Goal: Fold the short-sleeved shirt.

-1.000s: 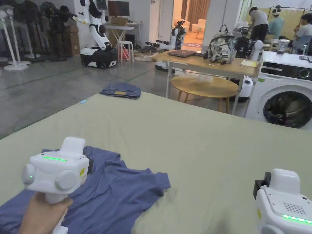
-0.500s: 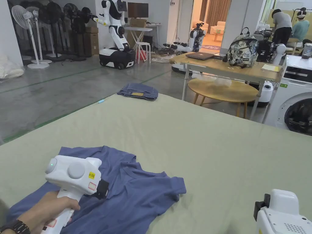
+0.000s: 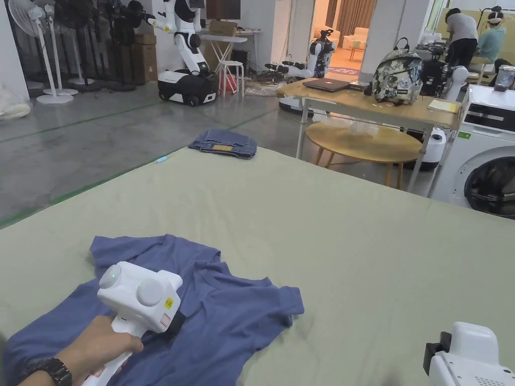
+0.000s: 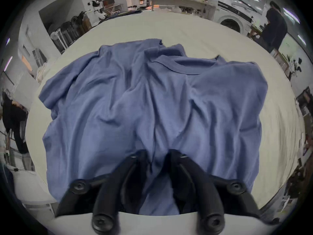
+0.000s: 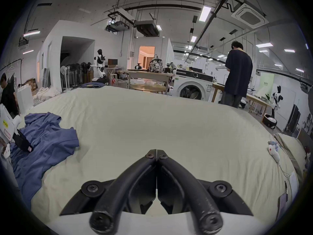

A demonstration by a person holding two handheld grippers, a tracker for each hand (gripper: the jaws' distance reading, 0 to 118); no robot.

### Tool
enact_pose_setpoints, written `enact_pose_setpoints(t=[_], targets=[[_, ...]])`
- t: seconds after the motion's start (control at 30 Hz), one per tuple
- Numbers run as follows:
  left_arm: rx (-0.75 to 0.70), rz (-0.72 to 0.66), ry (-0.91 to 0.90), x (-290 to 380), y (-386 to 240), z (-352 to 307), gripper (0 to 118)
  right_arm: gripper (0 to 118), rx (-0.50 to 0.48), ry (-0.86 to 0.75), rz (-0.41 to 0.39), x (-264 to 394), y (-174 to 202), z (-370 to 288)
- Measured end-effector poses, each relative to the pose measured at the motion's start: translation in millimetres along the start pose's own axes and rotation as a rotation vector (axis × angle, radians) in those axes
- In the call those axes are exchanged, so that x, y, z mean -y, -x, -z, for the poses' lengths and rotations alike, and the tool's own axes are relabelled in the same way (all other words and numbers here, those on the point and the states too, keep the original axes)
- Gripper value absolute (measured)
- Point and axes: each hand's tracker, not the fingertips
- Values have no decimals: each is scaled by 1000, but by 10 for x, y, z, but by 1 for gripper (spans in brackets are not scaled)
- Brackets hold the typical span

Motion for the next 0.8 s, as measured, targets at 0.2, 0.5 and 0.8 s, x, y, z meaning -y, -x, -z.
enact_pose_setpoints(t=[0.2,0.5,0.8], targets=[[-11,-27,-60,109,-49,-63,0,0,6,10,-4,54,-22,-9],[4,-131,-363,0,58,-660,0,0,40,-12,34,-16,-179,-168],[39,-97,-567,-318,-124,-1455,0,0,69,-59,81,-122,-369,-251]])
